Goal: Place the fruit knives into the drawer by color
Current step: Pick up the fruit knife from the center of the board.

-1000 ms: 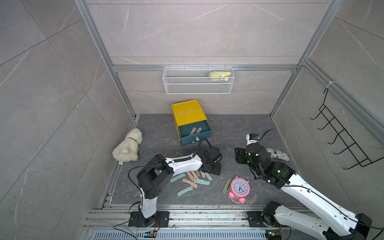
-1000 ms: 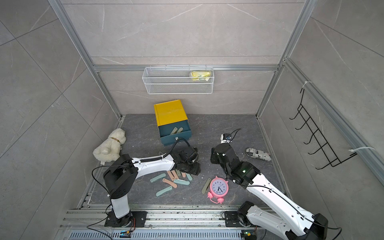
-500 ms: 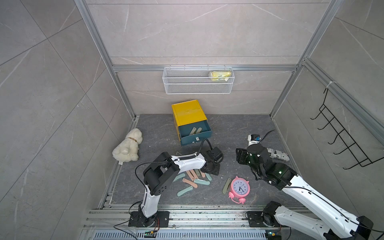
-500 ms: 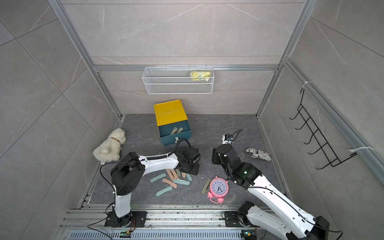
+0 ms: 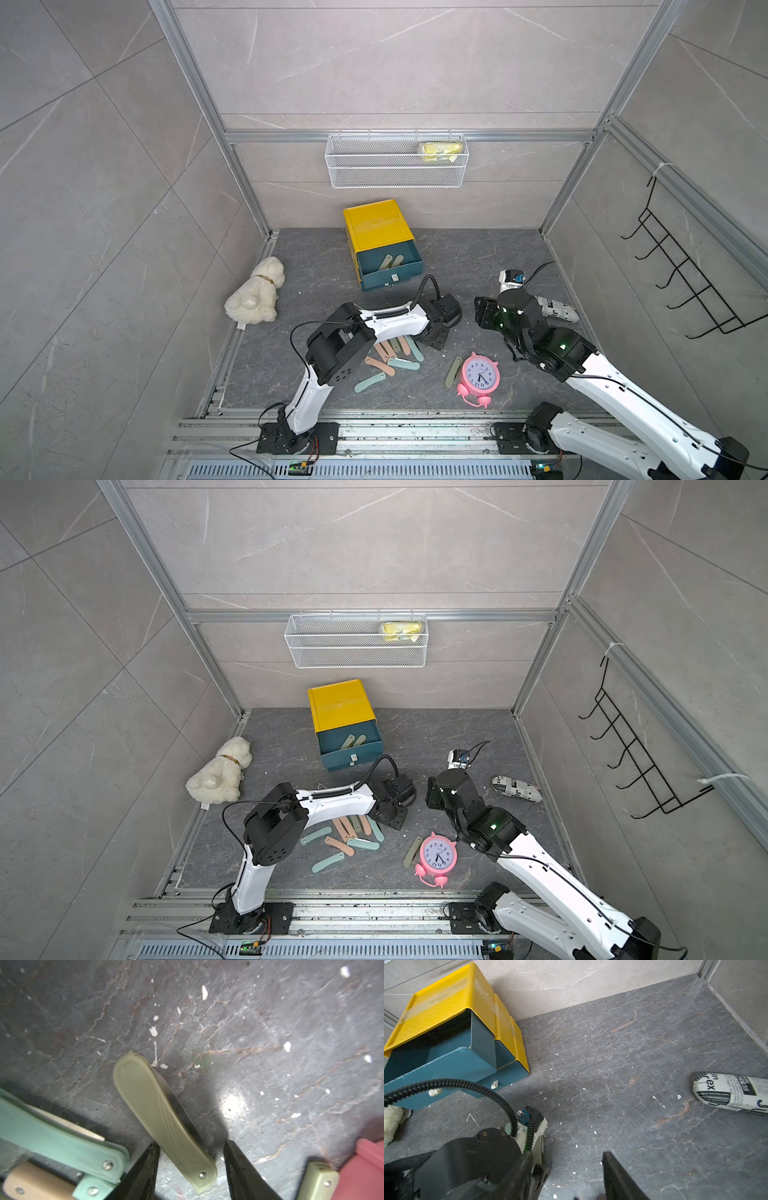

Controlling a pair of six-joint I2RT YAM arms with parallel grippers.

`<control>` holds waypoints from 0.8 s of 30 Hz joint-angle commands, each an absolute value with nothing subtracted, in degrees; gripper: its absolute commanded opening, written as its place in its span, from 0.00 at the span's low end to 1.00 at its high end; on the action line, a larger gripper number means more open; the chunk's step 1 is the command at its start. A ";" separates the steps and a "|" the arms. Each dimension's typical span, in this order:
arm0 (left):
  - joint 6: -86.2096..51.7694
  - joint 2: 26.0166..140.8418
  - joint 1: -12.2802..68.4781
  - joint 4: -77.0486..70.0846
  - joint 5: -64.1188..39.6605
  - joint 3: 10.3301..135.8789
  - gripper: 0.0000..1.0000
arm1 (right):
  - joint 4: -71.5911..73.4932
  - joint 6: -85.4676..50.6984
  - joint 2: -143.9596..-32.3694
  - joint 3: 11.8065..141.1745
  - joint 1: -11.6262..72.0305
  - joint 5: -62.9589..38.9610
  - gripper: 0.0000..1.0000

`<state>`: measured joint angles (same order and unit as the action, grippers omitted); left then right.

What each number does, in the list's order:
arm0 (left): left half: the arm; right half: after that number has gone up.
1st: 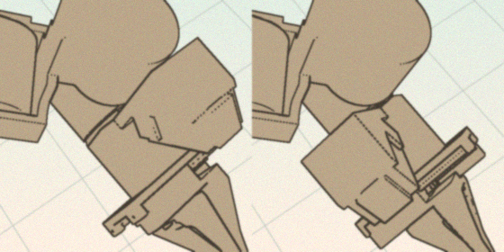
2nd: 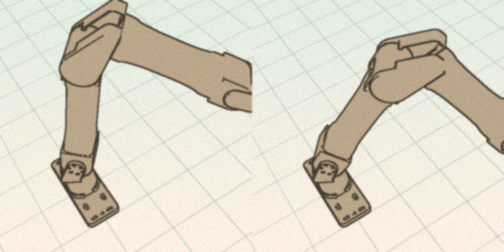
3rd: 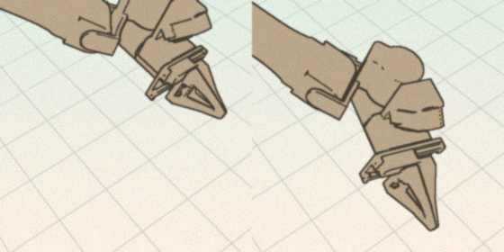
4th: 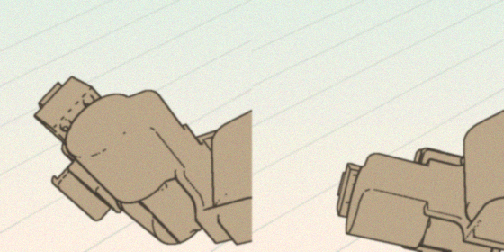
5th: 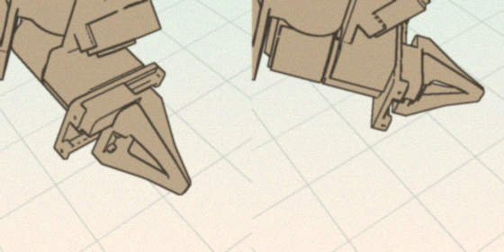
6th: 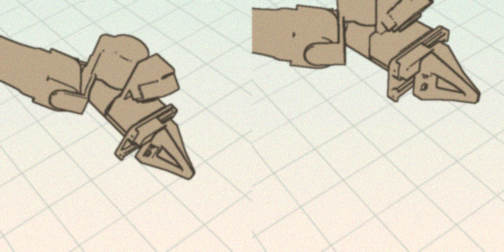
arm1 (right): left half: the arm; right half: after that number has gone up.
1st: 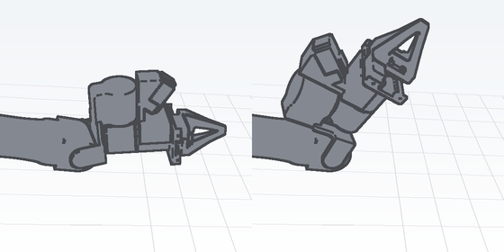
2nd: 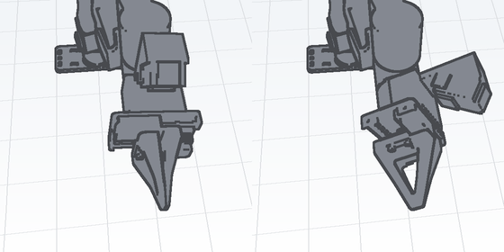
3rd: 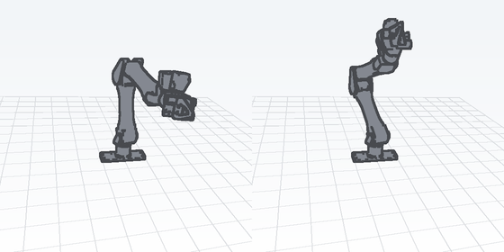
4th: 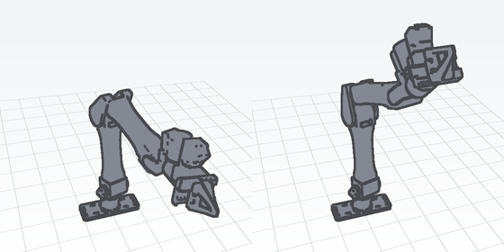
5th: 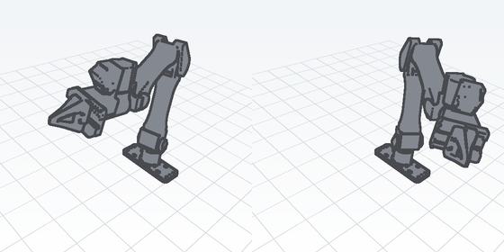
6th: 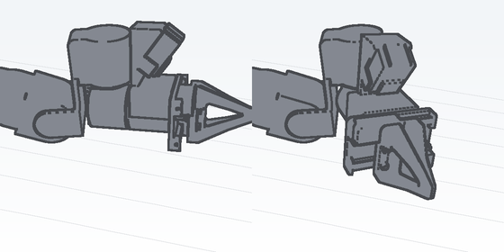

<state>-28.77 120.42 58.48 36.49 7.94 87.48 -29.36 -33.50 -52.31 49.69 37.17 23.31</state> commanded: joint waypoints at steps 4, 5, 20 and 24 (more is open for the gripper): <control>-25.83 124.03 59.61 41.11 11.91 89.10 0.44 | -29.14 -34.29 -51.94 48.74 36.65 23.20 0.57; -25.85 124.34 59.68 41.05 12.08 89.04 0.41 | -29.09 -34.36 -52.03 48.69 36.63 23.14 0.57; -26.03 119.08 59.59 37.27 11.46 87.68 0.25 | -29.09 -34.45 -52.21 49.21 35.95 22.50 0.57; -26.07 114.97 59.59 36.39 11.60 87.19 0.25 | -29.17 -34.45 -52.38 49.33 35.77 22.35 0.57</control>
